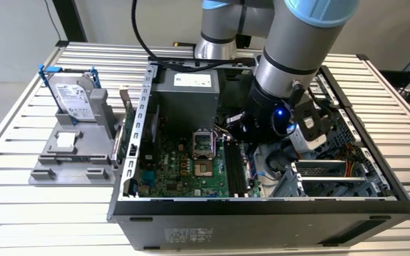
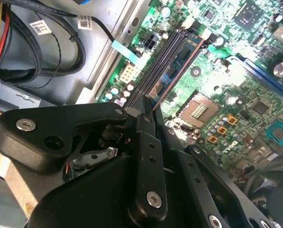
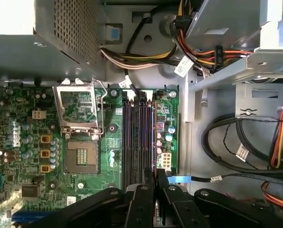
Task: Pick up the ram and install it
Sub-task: 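Insert the ram into the slot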
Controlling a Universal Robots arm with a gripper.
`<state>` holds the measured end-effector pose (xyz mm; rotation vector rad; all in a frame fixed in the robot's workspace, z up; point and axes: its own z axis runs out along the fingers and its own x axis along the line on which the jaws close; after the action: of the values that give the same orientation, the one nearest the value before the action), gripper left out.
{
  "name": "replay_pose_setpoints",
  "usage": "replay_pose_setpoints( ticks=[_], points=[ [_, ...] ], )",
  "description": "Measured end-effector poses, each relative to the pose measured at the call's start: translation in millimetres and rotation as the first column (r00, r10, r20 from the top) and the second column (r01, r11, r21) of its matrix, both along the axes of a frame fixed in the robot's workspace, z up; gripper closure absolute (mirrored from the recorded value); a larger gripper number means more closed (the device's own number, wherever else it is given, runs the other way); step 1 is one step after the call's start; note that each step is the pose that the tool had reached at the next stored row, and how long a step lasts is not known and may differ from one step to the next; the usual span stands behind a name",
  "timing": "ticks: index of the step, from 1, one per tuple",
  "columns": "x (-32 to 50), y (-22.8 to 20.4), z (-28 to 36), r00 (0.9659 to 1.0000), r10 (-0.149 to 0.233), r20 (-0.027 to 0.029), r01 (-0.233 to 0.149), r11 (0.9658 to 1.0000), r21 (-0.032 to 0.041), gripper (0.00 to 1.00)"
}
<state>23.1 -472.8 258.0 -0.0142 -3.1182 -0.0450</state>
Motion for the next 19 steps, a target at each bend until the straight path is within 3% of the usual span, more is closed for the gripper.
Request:
replay_pose_setpoints(
  ticks=[5,9,16,19],
  points=[
    [0.1,5.1,-8.6,1.0000,-0.003,0.0000,0.003,1.0000,-0.0066,1.00],
    [0.0,5.2,-15.2,1.0000,-0.004,0.0001,0.004,0.9999,-0.0152,1.00],
    [-0.7,5.2,-27.6,0.9999,-0.011,0.0011,0.011,0.9997,-0.0220,1.00],
    [-0.8,5.2,-29.2,0.9999,-0.013,0.0011,0.014,0.9996,-0.0233,1.00]
  ],
)
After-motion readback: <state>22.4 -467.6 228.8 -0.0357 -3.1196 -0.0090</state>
